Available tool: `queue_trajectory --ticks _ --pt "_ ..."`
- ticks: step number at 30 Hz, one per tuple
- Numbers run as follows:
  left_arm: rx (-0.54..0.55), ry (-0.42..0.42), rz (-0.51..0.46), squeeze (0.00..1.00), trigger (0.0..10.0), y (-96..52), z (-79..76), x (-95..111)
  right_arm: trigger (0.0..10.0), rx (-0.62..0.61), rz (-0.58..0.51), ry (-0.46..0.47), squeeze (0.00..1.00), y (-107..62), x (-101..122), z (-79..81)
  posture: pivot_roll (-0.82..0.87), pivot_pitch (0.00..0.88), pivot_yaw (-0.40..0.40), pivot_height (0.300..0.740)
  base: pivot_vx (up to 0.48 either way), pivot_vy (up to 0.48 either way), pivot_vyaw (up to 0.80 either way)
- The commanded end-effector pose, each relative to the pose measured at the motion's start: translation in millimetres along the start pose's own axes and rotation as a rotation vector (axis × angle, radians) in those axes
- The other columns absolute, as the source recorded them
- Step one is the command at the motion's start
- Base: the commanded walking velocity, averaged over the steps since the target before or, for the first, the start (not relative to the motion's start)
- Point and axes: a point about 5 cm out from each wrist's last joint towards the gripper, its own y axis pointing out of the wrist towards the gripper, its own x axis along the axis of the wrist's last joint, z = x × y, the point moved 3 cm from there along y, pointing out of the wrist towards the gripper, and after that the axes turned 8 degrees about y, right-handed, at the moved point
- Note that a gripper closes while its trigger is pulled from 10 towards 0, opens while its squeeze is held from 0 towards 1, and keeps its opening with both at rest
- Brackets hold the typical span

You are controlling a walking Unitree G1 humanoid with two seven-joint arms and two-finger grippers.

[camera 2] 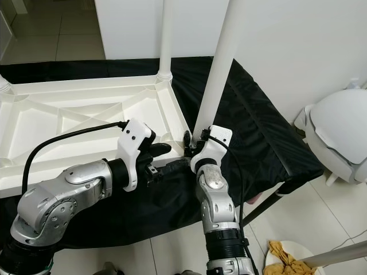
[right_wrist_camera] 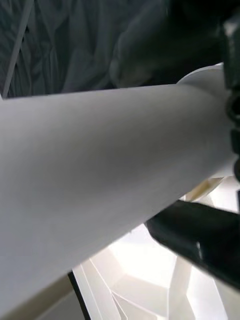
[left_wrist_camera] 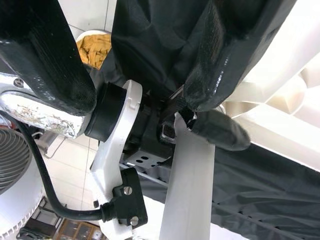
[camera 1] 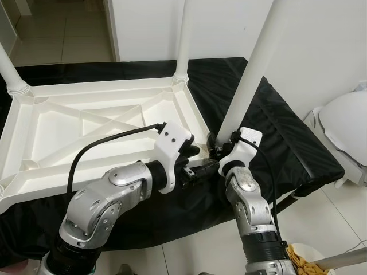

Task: Building children table

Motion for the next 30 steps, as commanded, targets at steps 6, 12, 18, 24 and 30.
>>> queue_trajectory --ticks 6,12,18,24,30 --pt "-0.012 0.003 0.004 0.0 10.0 0.8 -1.8 -1.3 10.0 0.097 0.03 0.002 1.0 5.5 5.4 -16.1 -0.01 0.023 -0.079 0.74 0.0 0.0 0.0" --pt "-0.011 0.007 0.006 0.0 10.0 -0.2 0.1 -0.6 10.0 0.238 0.104 -0.04 0.0 12.5 5.0 -33.3 -0.01 0.032 -0.064 0.74 0.0 0.0 0.0" --pt "-0.011 0.009 0.005 0.0 10.0 -0.7 1.5 0.4 10.0 0.467 0.178 -0.098 0.0 12.7 2.1 -37.2 -0.01 0.041 -0.054 0.74 0.0 0.0 0.0" --pt "-0.011 0.011 0.005 0.0 10.0 -1.3 2.1 1.4 10.0 0.597 0.201 -0.181 0.0 15.4 2.8 -37.6 0.0 0.041 -0.051 0.74 0.0 0.0 0.0" --pt "-0.011 0.008 0.007 0.0 10.0 -1.9 2.0 1.6 9.8 0.679 0.188 -0.2 0.0 23.5 10.2 -31.2 0.01 0.042 -0.052 0.74 0.0 0.0 0.0"
